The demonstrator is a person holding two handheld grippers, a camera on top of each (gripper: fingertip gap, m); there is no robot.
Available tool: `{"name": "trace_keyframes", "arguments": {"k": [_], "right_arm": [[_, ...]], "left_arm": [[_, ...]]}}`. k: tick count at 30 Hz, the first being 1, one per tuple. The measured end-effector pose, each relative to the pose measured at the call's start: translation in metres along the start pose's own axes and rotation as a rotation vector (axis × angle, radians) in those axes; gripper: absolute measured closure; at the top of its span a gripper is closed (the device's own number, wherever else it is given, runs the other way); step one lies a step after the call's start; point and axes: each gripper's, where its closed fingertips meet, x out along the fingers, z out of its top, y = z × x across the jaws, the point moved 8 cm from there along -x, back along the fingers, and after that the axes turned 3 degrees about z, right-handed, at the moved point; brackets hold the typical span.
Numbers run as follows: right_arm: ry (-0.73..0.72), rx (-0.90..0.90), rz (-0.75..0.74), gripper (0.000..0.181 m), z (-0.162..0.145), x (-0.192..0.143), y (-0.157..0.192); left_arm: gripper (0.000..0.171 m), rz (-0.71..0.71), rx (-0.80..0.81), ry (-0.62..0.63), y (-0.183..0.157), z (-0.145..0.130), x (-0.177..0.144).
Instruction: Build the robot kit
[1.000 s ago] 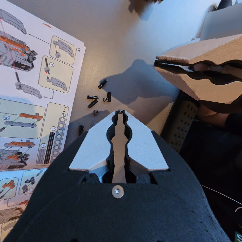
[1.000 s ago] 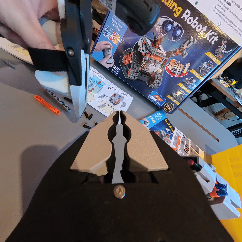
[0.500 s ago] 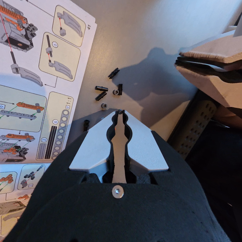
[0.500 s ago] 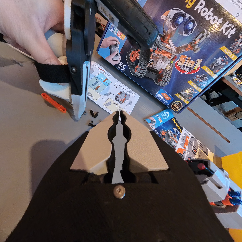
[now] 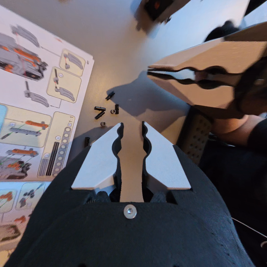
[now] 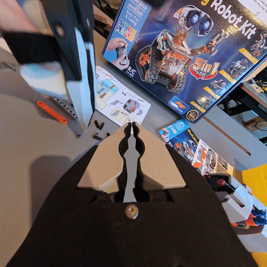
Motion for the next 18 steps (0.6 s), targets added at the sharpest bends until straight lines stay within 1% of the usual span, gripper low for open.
{"name": "trace_keyframes", "arguments": {"k": [3,6,8,9,12,13,15,18], "right_arm": [[-0.01,0.012,-0.008,0.181,-0.001,-0.001,-0.002],[-0.024,0.006,-0.008,0.181,0.001,-0.001,-0.001],[-0.036,-0.005,-0.007,0.181,0.003,-0.001,0.001],[-0.04,-0.009,-0.01,0.18,0.004,-0.001,0.001],[-0.079,-0.003,-0.015,0.18,0.006,-0.002,0.002],[-0.098,0.007,-0.016,0.18,0.007,-0.001,0.001],[-0.154,0.034,-0.022,0.178,0.007,0.001,-0.001],[-0.263,0.054,-0.016,0.167,0.008,0.005,-0.003]], "left_arm": [[0.154,0.02,0.031,-0.158,-0.01,-0.003,-0.045],[0.158,0.042,0.031,-0.398,-0.017,-0.021,-0.102],[0.159,0.041,0.018,-0.585,-0.021,-0.045,-0.141],[0.159,0.057,0.001,-0.674,-0.021,-0.061,-0.16],[0.161,0.176,-0.072,-0.914,-0.012,-0.118,-0.208],[0.158,0.206,-0.113,-0.967,-0.008,-0.137,-0.216],[0.152,0.192,-0.16,-1.019,-0.005,-0.164,-0.219],[0.149,0.133,-0.116,-1.06,-0.013,-0.186,-0.204]]}}
